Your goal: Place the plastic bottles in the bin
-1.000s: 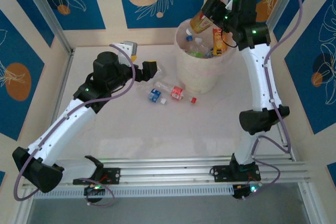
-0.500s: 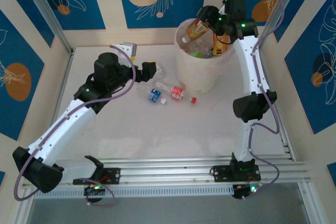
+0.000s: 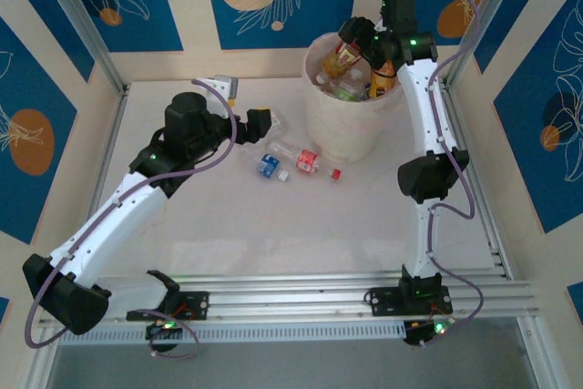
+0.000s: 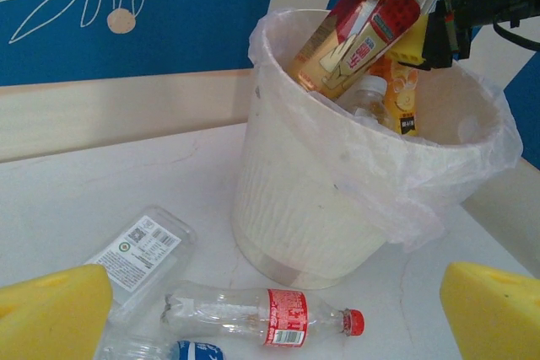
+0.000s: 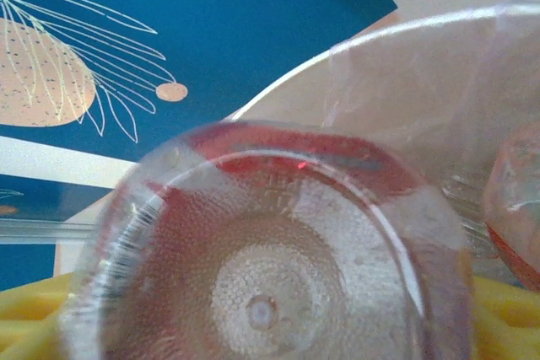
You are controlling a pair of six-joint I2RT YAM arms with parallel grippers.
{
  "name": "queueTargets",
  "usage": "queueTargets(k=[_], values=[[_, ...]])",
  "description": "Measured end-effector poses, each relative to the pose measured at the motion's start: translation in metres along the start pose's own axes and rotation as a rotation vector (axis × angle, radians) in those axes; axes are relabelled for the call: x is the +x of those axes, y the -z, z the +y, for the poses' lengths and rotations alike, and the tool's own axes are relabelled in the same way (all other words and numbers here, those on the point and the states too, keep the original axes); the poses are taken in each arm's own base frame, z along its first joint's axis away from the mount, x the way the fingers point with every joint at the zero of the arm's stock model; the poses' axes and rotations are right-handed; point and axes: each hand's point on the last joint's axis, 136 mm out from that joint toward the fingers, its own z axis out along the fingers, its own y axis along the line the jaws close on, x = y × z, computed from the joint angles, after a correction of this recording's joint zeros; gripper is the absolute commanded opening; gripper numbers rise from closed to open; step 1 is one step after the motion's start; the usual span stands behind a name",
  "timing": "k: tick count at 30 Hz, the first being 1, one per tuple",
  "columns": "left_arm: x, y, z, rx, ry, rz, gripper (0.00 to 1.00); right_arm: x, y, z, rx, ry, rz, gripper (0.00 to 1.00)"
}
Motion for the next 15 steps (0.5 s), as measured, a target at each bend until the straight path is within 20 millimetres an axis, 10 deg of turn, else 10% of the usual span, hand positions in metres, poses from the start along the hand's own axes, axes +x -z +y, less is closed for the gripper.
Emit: queueTargets(k=[6, 15], values=[[0.000, 0.000, 0.000, 0.000, 0.001, 0.000, 1.00, -0.008, 0.011, -0.006, 0.051, 0.042, -0.044, 0.90], [0.001, -0.002, 0.000, -0.001, 0.001, 0.005, 0.99, -0.019, 0.036, -0.001, 0.067, 0.117, -0.100, 0.57]])
